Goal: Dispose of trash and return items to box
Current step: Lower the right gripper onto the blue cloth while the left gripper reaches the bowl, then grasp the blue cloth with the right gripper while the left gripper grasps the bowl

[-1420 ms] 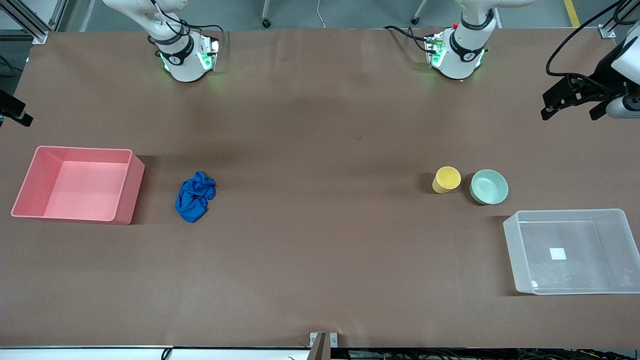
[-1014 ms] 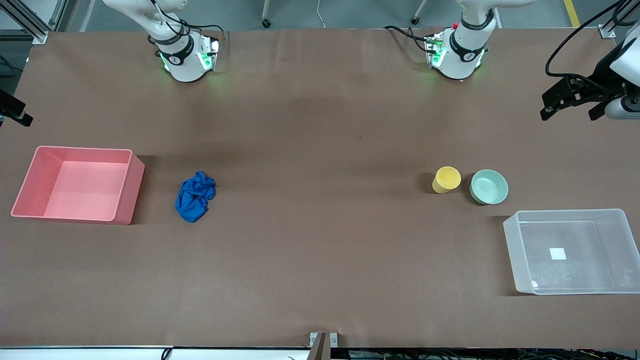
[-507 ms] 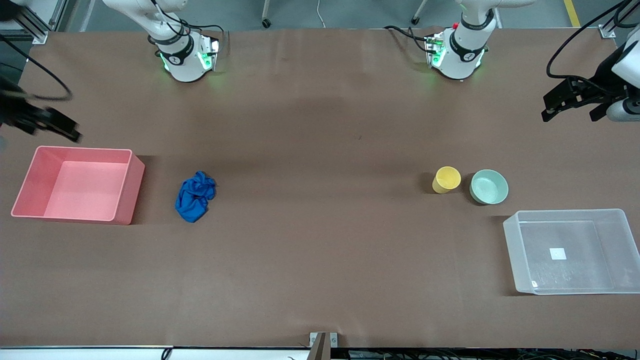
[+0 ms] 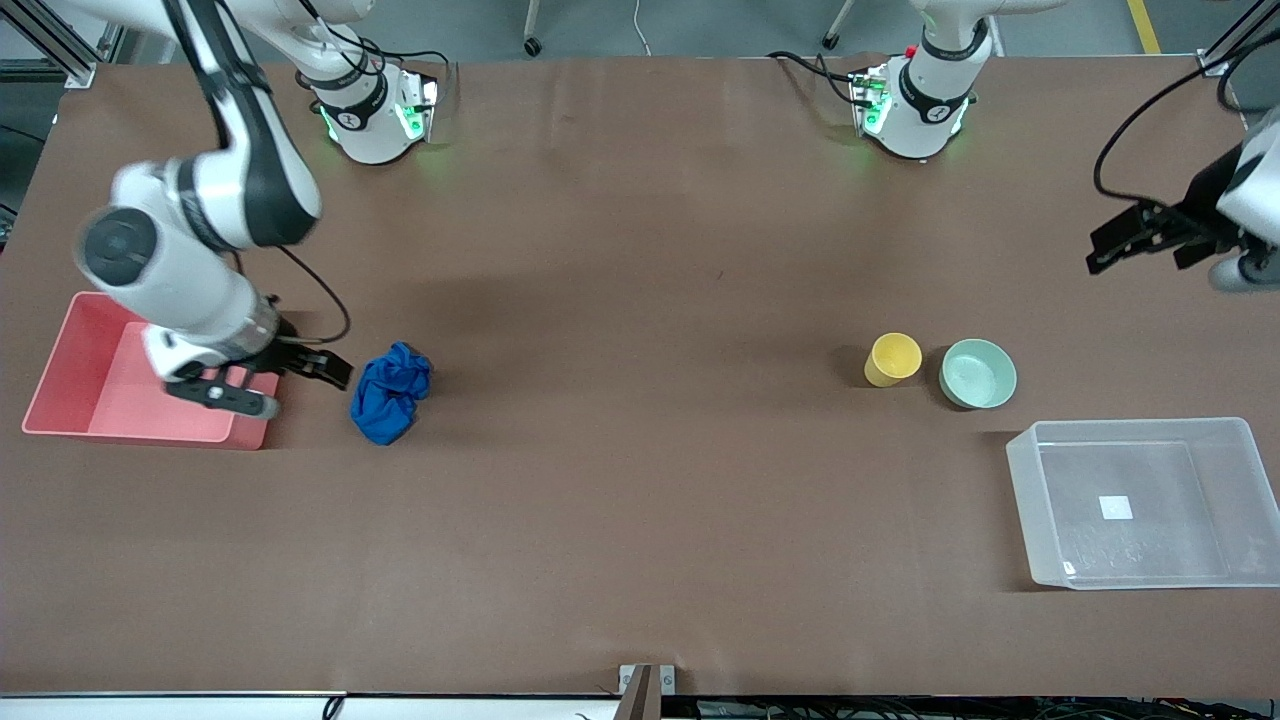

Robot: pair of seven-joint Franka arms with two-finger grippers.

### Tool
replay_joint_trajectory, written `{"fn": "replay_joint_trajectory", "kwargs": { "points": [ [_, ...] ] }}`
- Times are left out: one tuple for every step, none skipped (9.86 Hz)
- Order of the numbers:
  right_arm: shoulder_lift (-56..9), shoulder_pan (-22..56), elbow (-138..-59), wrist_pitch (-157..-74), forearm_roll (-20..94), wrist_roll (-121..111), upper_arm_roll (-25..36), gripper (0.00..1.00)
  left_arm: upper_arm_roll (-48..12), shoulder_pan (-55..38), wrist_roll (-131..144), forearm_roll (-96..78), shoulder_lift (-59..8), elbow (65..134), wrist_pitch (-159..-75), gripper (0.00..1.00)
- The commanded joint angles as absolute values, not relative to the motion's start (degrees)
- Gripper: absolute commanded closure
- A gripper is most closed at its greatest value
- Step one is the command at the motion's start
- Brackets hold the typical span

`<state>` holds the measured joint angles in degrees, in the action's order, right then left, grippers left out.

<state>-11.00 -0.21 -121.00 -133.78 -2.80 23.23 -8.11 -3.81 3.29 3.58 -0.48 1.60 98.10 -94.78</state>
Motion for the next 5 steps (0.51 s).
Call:
{"fn": "replay_joint_trajectory", "kwargs": {
  "points": [
    [-15.3, -0.7, -126.0, -142.5, -3.7, 24.6, -8.6, 0.0, -4.0, 6.9, -0.1, -0.5, 2.6, 110.3, -103.8, 0.04],
    [-17.6, -0.2, -125.9, -143.3, -4.0, 24.6, -8.6, 0.0, -4.0, 8.6, -0.9, -0.5, 3.2, 117.1, -110.9, 0.04],
    [-19.7, -0.3, -125.9, -144.9, -6.7, 24.6, -8.6, 0.0, -4.0, 10.0, -2.8, -0.5, 3.3, 123.8, -119.9, 0.04],
    [-21.9, -0.2, -126.3, -147.1, -7.9, 24.7, -8.6, 0.0, -4.1, 10.5, -3.4, -0.6, 2.2, 127.5, -126.8, 0.04],
    [-23.0, -0.2, -126.2, -148.3, -7.8, 25.5, -8.6, 0.0, -4.1, 10.5, -3.4, -0.6, -0.4, 129.2, -131.4, 0.04]
  ]
}}
